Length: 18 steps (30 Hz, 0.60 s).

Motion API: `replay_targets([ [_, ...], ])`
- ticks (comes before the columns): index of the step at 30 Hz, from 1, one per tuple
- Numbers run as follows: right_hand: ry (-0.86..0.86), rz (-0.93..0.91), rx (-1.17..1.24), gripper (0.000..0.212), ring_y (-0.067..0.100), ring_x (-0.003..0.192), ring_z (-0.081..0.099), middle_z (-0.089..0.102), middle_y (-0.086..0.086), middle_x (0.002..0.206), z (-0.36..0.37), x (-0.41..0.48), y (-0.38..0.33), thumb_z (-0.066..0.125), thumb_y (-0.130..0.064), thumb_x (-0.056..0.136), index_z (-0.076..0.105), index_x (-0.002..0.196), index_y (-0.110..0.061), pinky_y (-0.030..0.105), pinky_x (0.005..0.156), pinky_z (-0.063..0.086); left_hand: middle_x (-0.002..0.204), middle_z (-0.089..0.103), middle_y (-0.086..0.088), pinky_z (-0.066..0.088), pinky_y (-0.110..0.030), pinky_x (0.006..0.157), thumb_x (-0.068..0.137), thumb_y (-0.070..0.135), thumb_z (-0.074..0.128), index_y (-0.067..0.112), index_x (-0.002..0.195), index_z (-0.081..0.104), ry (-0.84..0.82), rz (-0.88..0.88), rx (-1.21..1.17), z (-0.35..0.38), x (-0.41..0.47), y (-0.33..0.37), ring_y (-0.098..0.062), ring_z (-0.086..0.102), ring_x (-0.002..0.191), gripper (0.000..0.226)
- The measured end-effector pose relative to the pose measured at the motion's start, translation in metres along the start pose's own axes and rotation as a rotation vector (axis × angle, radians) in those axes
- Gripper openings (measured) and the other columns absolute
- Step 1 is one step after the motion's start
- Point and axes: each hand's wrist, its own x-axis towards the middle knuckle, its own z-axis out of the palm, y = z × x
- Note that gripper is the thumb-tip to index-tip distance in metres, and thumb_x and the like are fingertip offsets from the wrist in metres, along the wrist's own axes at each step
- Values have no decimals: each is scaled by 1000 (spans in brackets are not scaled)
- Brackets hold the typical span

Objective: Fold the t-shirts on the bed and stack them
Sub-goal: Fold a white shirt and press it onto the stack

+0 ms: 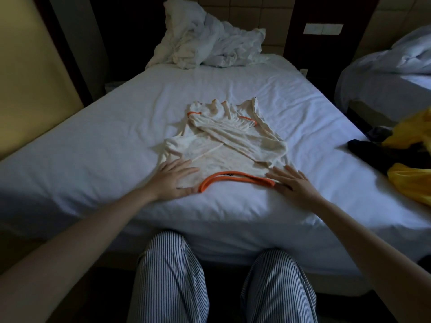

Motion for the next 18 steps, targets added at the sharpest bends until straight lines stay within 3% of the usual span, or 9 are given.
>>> replay_targets([
  [2,41,6,86,39,21,144,14,32,-4,151,-1,1,-1,44,-26,98,43,137,-33,34,114,10,157,13,9,4,-34,116,59,93,0,37,148,17,-50,32,48,-4,-6,-2,-16,11,146,107],
  [4,62,52,155,39,24,143,20,34,5,150,-2,0,-7,44,-17,99,45,137,-23,32,113,15,153,30,0,14,-32,114,81,71,20,23,146,32,30,5,-82,-2,-5,-2,-20,25,143,82],
  [6,86,149,231,34,30,136,33,42,14,144,-6,-2,-14,42,-16,99,53,132,-14,32,108,24,142,47,-10,27,-30,108,97,38,39,11,136,51,131,-203,-387,-7,2,3,-27,41,134,48],
  [7,107,191,275,29,32,128,43,51,16,133,-9,-2,-18,42,-17,99,59,123,-12,34,101,31,138,52,-12,32,-31,105,99,32,43,11,131,55,152,-321,-495,-12,6,8,-28,45,131,40],
  [9,154,242,369,25,30,106,56,61,16,106,-16,-3,-28,42,-27,99,62,104,-14,35,84,38,134,54,-14,35,-32,100,101,32,40,9,129,57,186,-431,-637,-27,11,18,-29,47,127,40],
  [12,241,212,402,32,24,78,52,56,12,80,-32,-3,-48,40,-35,99,55,83,-12,33,69,35,131,56,-17,37,-29,95,102,29,35,4,127,57,271,-452,-697,-57,10,28,-29,51,123,41],
  [15,333,173,386,33,24,72,49,53,13,73,-47,-6,-61,42,-34,99,52,78,-10,33,64,34,123,61,-19,39,-30,90,102,32,37,4,119,63,271,-439,-630,-78,1,29,-29,55,117,42],
  [18,369,162,375,41,27,69,51,55,18,70,-62,-14,-71,44,-36,97,56,77,-2,33,62,34,119,62,-15,37,-26,83,100,40,38,4,120,62,150,-387,-597,-94,-14,36,-23,56,110,48],
])
